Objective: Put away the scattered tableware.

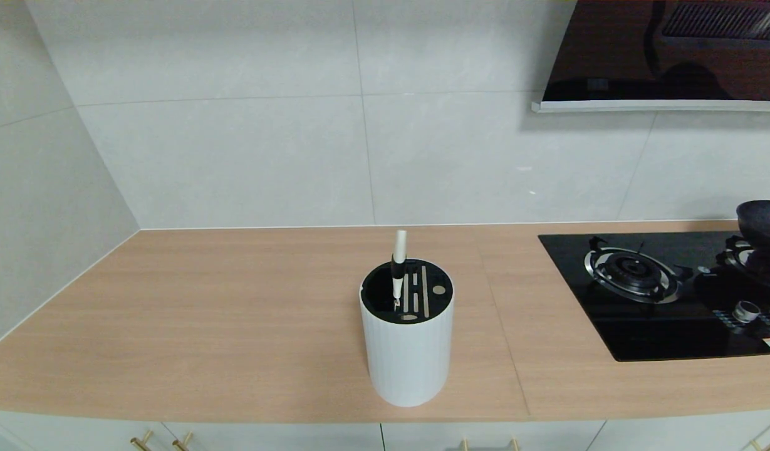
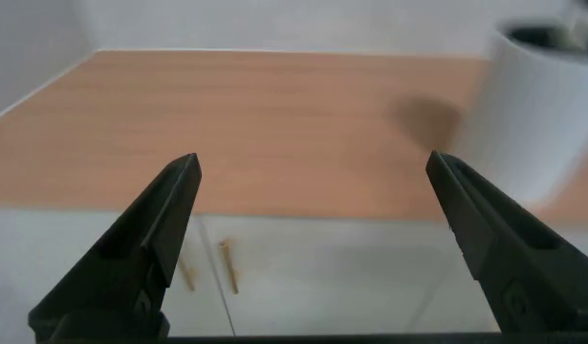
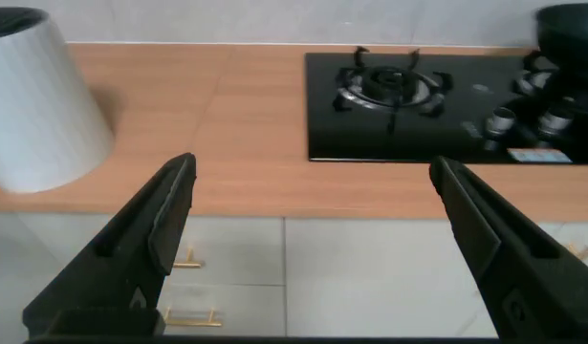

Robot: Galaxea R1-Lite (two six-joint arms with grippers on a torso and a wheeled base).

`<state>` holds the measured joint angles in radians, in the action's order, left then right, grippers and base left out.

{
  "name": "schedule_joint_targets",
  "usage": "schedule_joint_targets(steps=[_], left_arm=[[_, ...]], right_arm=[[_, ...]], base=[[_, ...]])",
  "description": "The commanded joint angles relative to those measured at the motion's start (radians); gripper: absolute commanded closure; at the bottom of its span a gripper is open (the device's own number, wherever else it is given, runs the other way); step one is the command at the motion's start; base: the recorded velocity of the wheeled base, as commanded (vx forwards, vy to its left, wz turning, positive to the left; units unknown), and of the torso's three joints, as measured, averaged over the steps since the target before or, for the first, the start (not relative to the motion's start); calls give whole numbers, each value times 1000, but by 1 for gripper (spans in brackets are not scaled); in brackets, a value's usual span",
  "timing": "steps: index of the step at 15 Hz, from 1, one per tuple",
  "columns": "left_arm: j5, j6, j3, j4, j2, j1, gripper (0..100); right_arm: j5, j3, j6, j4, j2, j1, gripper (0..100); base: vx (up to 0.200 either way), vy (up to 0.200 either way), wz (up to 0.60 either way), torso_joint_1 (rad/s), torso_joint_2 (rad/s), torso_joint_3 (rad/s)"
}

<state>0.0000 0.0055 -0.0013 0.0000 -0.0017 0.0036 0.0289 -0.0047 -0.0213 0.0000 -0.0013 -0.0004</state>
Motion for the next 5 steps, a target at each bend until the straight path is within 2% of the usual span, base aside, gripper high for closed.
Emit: schedule_joint_targets(steps=[1, 5], left_arm=[[0, -1, 1, 0, 2, -1, 0], [2, -4, 1, 0, 2, -1, 0]], right_arm=[[2, 2, 0, 6, 1, 0, 0], [2, 3, 1, 5, 1, -1, 0]], base=[[0, 0, 0, 0, 0, 0], [0, 0, 0, 0, 0, 0]])
